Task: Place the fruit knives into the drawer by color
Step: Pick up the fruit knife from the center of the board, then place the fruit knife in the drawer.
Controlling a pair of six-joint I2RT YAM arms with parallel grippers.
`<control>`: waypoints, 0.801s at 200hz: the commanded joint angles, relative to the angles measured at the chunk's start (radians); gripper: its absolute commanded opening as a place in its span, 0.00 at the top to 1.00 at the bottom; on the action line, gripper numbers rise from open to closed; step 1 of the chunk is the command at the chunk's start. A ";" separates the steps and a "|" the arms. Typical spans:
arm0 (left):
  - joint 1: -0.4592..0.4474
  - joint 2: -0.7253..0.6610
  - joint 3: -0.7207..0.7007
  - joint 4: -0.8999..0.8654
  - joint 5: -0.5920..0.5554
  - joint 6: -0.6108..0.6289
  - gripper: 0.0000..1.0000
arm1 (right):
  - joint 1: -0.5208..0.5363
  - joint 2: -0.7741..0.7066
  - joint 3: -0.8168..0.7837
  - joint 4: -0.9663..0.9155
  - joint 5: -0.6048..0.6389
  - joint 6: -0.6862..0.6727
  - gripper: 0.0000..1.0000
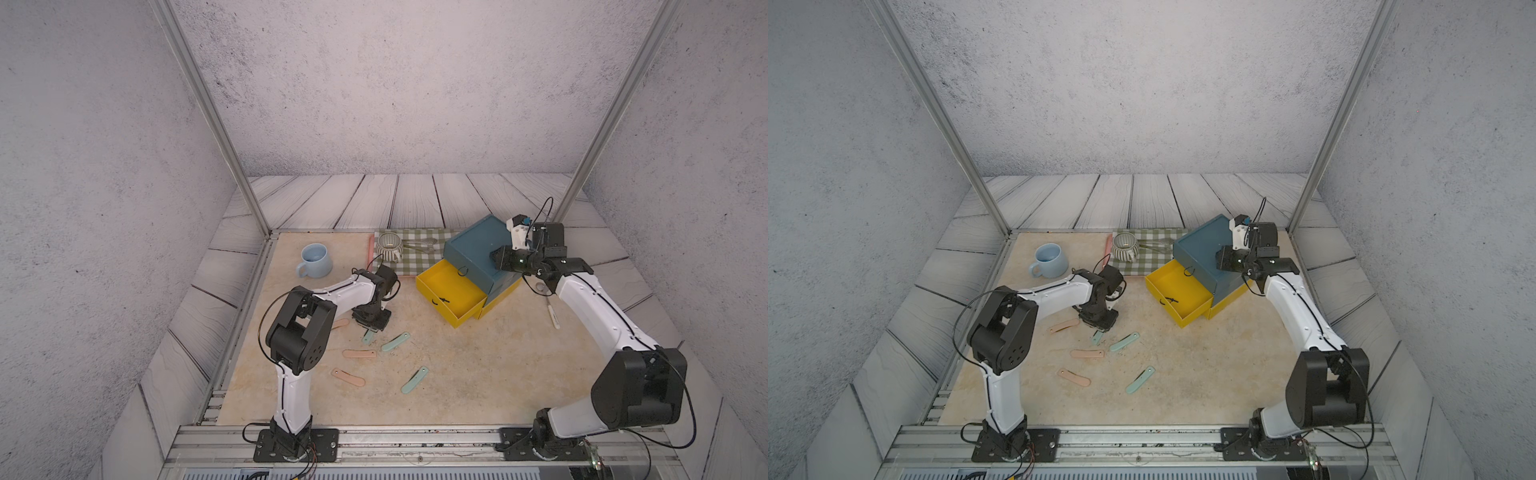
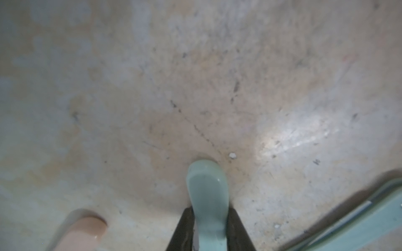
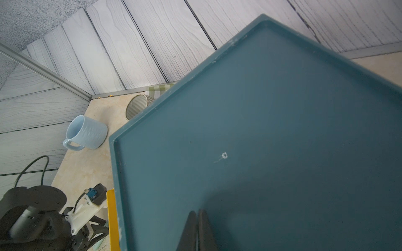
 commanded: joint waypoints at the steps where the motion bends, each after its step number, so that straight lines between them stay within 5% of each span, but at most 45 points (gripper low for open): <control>1: 0.006 -0.079 -0.008 -0.031 -0.029 -0.071 0.98 | 0.004 0.102 -0.107 -0.371 0.076 0.006 0.92; 78: 0.005 -0.324 0.065 -0.006 0.159 -0.249 0.95 | 0.004 0.100 -0.098 -0.367 0.077 0.011 0.92; 123: -0.001 -0.420 0.023 0.272 0.392 -0.462 0.93 | 0.004 0.107 -0.096 -0.365 0.071 0.013 0.92; 160: -0.041 -0.385 0.044 0.436 0.453 -0.577 0.93 | 0.004 0.107 -0.094 -0.365 0.071 0.017 0.92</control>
